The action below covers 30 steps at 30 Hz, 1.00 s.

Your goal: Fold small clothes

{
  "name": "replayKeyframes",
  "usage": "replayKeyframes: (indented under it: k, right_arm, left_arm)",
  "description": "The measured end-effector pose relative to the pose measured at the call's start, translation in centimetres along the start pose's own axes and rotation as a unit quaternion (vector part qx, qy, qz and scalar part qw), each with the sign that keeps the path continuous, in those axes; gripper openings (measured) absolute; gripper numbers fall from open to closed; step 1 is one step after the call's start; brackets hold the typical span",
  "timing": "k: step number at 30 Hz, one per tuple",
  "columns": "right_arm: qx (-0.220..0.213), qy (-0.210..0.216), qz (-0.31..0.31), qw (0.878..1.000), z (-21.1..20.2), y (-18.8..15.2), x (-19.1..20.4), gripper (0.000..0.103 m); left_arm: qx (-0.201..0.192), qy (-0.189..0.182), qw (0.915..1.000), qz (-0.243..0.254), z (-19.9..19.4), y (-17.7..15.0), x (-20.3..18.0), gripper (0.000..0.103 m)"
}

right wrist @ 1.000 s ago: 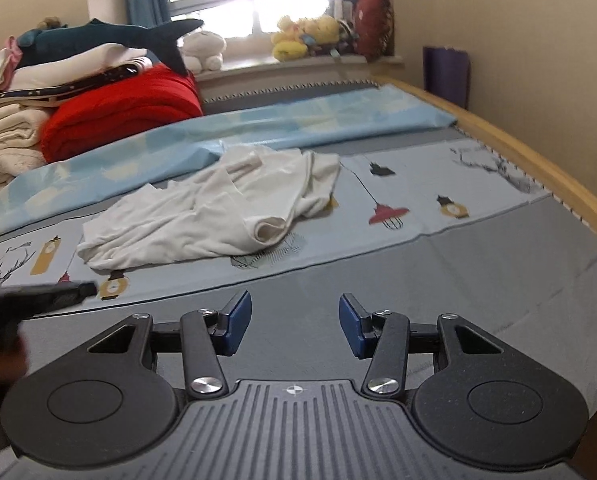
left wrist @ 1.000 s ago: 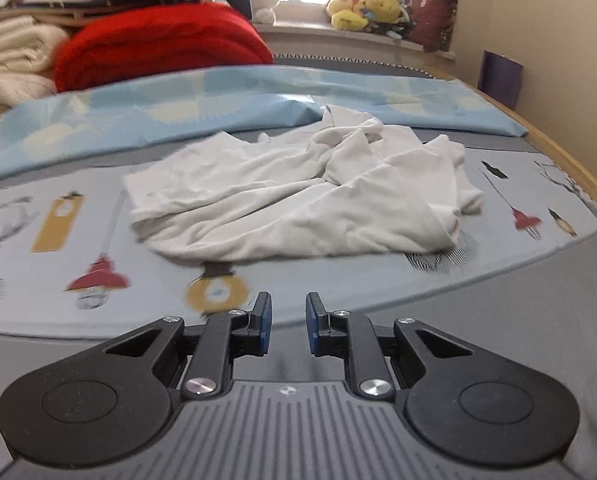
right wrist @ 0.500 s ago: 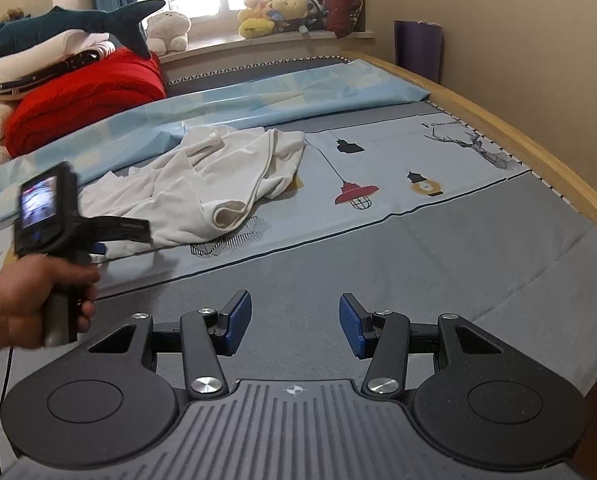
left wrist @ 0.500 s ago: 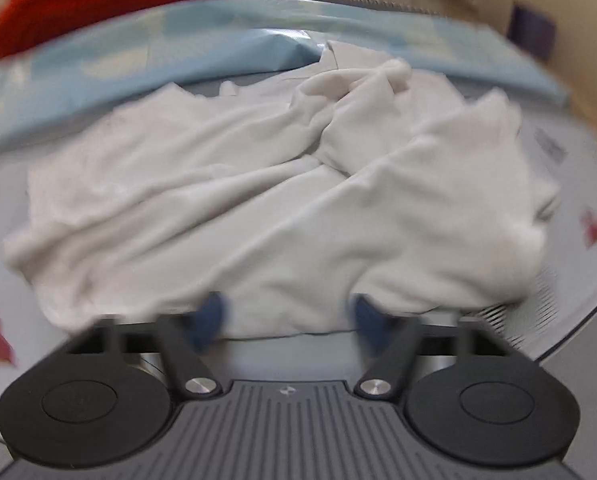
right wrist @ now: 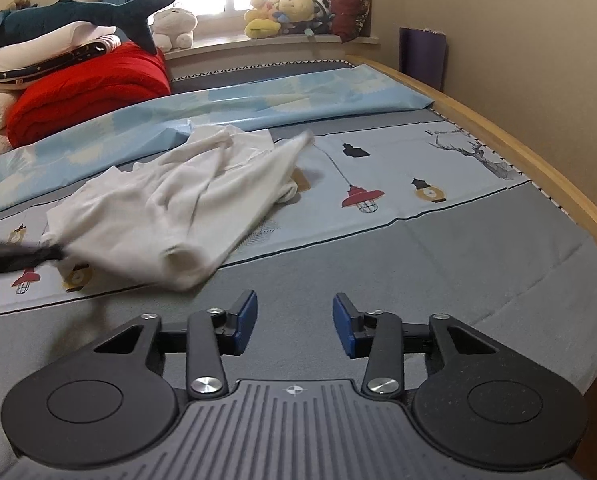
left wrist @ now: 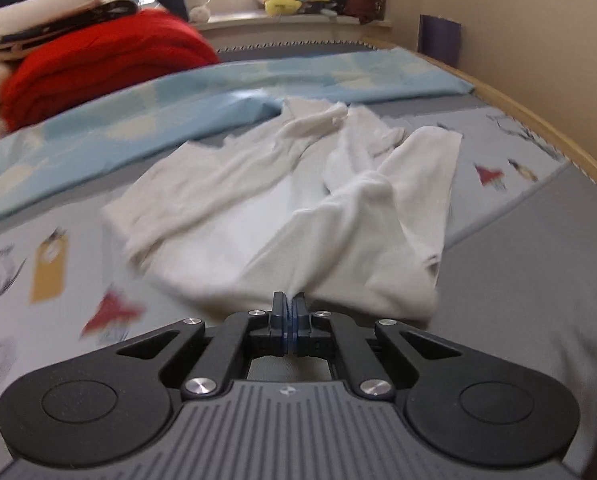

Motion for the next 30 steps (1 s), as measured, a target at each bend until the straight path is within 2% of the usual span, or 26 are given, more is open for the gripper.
replayKeyframes:
  k: [3, 6, 9, 11, 13, 14, 15, 16, 18, 20, 22, 25, 28, 30]
  right_arm:
    - [0.0, 0.002, 0.006, 1.0, -0.5, -0.5, 0.4, 0.032]
    - [0.003, 0.001, 0.016, 1.0, -0.8, -1.4, 0.6, 0.031]
    - [0.014, 0.005, 0.028, 0.999, -0.8, -2.5, 1.1, 0.03]
    - [0.009, 0.013, 0.031, 0.999, -1.0, -2.6, 1.6, 0.03]
    - [0.006, 0.025, 0.03, 0.999, -0.8, -2.3, 2.1, 0.03]
    - [0.008, 0.036, 0.034, 0.999, -0.5, -2.1, 2.3, 0.031]
    - [0.01, 0.048, 0.037, 0.998, -0.1, -1.9, 2.6, 0.031]
    - [0.014, 0.061, 0.033, 0.998, 0.6, -1.5, 3.1, 0.031]
    - [0.018, 0.078, 0.025, 0.997, 2.0, -0.7, 4.1, 0.031]
    - [0.024, 0.089, 0.023, 0.995, 3.8, -0.1, 5.0, 0.034]
    - [0.036, 0.091, 0.027, 0.995, 5.7, 0.3, 5.3, 0.037]
    - [0.06, 0.079, 0.023, 0.995, 8.7, 0.3, 5.9, 0.045]
    - [0.081, 0.073, 0.017, 0.994, 11.1, 0.1, 6.4, 0.046]
    - [0.091, 0.068, 0.011, 0.993, 12.6, 0.0, 6.6, 0.046]
  left_arm:
    - [0.016, 0.014, 0.9998, -0.006, -4.3, -3.9, 3.8, 0.001]
    - [0.037, 0.039, 0.9977, -0.041, -7.5, -7.5, 9.0, 0.001]
    - [0.078, 0.076, 0.9865, -0.123, -9.7, -11.4, 14.7, 0.002]
    - [0.085, 0.096, 0.9696, -0.208, -11.0, -13.5, 18.4, 0.01]
    - [0.082, 0.07, 0.9473, -0.302, -12.4, -14.5, 20.6, 0.014]
    - [0.076, 0.056, 0.9389, -0.331, -12.8, -14.4, 20.9, 0.018]
    - [0.072, 0.041, 0.9346, -0.346, -13.2, -14.4, 21.0, 0.027]
    - [0.072, 0.032, 0.9348, -0.346, -13.2, -14.2, 20.8, 0.037]
    - [0.081, 0.015, 0.9324, -0.352, -12.7, -13.9, 19.8, 0.047]
    - [0.1, -0.03, 0.9198, -0.378, -11.3, -13.7, 18.1, 0.051]
    - [0.115, -0.062, 0.9072, -0.4, -10.2, -13.6, 17.1, 0.061]
    - [0.128, -0.071, 0.8914, -0.429, -8.4, -13.2, 16.0, 0.061]
    - [0.144, -0.066, 0.8663, -0.474, -6.3, -13.4, 16.0, 0.061]
    - [0.164, -0.057, 0.8534, -0.491, -5.2, -13.9, 15.9, 0.061]
Point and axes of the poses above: each gripper's, at about its wrist camera, not at the fingertips, and z roughly the way its jaws point, x to its left, y to its top, the point moved 8 cm from there along z, roughly the way its jaws point, and after that the axes turned 8 degrees about -z, right-handed, at the moved point
